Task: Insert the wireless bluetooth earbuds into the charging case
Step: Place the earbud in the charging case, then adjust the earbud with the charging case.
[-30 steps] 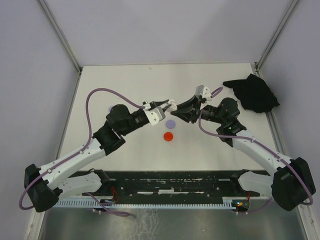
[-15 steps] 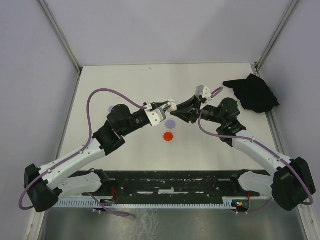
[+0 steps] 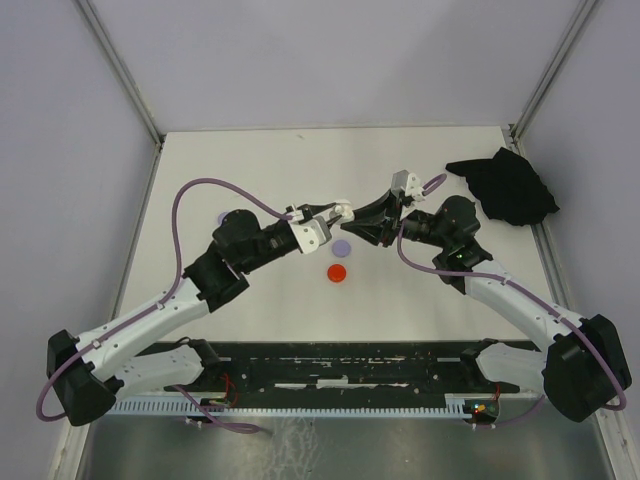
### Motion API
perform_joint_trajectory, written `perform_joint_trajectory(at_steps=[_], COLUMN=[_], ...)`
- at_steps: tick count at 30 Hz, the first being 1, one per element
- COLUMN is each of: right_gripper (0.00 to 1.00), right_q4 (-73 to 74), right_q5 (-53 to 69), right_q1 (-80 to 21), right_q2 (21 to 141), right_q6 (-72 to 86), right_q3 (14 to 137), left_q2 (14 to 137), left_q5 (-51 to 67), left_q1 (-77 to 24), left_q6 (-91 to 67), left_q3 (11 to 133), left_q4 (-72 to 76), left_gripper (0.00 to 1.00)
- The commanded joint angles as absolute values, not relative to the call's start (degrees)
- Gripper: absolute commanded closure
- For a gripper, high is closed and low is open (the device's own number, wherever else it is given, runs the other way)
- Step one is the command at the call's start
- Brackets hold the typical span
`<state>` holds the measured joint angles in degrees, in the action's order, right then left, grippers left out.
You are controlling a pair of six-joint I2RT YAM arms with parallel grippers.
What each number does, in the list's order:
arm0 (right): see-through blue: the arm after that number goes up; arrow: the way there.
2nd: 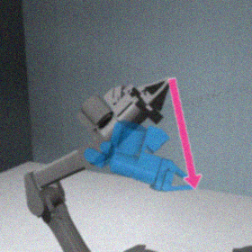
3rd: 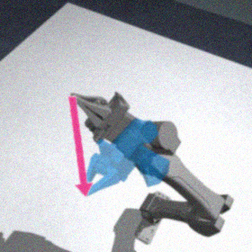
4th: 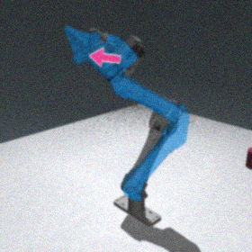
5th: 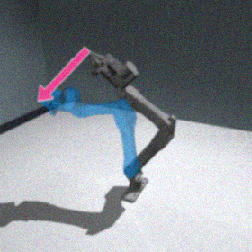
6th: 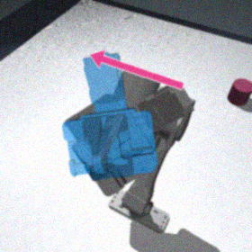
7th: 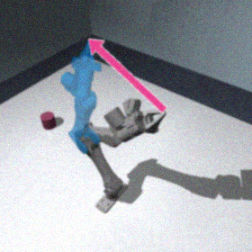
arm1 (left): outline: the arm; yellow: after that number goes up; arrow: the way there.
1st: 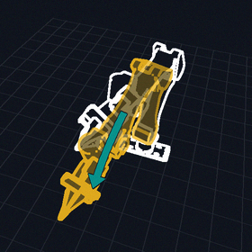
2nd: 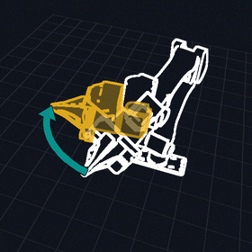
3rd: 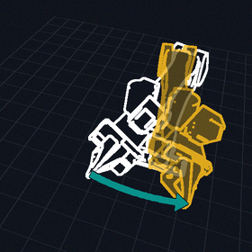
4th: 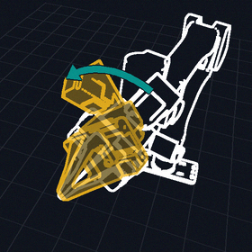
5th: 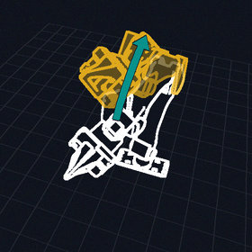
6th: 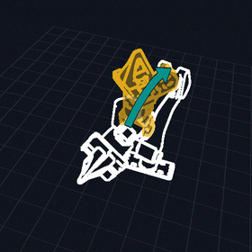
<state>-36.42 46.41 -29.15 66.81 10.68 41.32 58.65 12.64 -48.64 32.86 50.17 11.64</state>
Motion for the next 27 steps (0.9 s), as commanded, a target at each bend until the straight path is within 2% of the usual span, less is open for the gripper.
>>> perform_joint_trajectory(at_steps=[1,8,18,27], right_gripper=[0.98,0.98,0.98,0.98], right_q4=[-39.9,-38.7,-37.2,-37.2], right_q5=[46.5,46.1,45.2,44.6], right_q1=[-29.4,-29.4,-29.4,-29.4], right_q2=[65.6,65.4,65.1,65.7], right_q6=[10.9,9.8,8.9,8.7], right_q3=[41.8,41.8,41.7,41.4], left_q2=[57.3,57.4,57.2,60.0], left_q5=[14.4,13.7,9.2,4.0], left_q1=[-49.0,-48.9,-48.9,-48.9], left_q6=[34.9,32.3,22.0,11.7], left_q3=[50.6,51.2,55.2,62.2], left_q4=[11.1,10.9,9.8,1.6], left_gripper=[0.64,0.60,0.36,0.26])
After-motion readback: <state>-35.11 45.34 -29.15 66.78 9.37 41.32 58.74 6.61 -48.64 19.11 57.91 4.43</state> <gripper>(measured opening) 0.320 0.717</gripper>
